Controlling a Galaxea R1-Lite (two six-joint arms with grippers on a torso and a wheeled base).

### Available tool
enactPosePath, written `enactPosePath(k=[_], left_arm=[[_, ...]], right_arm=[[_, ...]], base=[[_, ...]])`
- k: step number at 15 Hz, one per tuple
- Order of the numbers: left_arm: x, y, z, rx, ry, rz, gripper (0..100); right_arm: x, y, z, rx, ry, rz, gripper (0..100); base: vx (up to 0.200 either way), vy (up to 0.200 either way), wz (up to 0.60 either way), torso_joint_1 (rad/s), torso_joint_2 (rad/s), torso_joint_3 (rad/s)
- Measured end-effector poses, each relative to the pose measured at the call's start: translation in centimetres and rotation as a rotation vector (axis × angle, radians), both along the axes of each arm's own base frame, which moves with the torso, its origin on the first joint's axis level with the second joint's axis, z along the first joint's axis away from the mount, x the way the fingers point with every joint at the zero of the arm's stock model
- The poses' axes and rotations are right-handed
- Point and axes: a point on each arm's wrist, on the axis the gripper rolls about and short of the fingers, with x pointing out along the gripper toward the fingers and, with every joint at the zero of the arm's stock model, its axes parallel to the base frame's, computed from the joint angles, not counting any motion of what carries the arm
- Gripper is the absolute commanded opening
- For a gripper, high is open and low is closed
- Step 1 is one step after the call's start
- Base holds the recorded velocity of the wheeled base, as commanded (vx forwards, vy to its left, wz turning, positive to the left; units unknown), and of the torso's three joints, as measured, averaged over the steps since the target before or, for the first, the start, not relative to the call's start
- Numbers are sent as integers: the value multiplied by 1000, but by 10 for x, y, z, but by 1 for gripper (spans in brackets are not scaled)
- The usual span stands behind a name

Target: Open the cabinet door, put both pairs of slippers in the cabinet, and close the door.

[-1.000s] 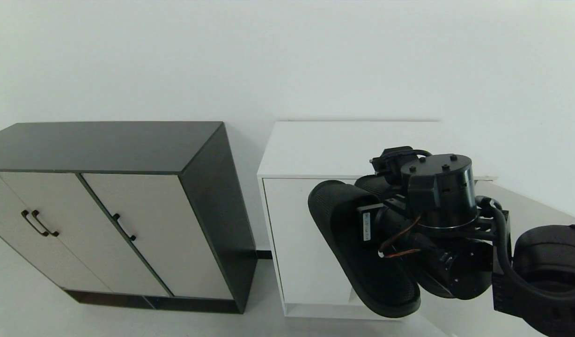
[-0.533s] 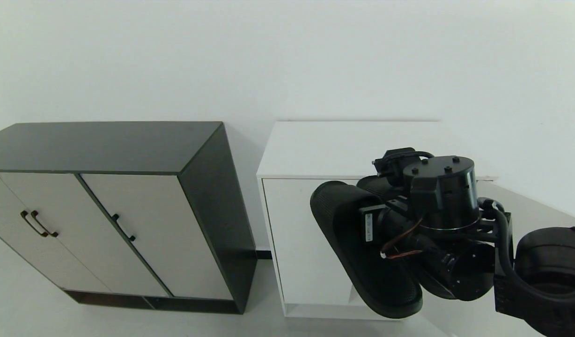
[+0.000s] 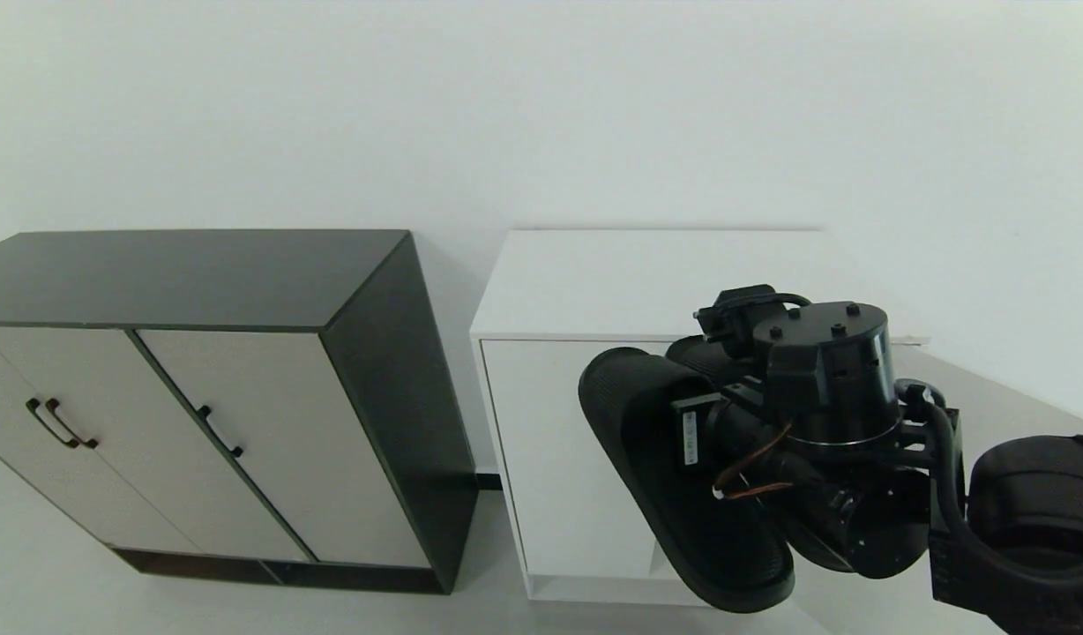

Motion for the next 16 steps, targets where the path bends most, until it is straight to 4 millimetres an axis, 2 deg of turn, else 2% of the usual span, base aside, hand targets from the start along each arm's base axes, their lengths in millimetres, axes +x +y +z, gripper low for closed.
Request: enactPosePath(k=[10, 16], left_arm=[[0, 0, 0, 0, -1, -1, 0], [0, 0, 0, -4, 0, -2, 0]], right_arm=[[-4, 2, -2, -5, 4, 11, 0], [-5, 1, -2, 1, -3, 14, 0]], base=[[0, -200, 0, 5, 1, 5], [0, 0, 0, 0, 0, 0]])
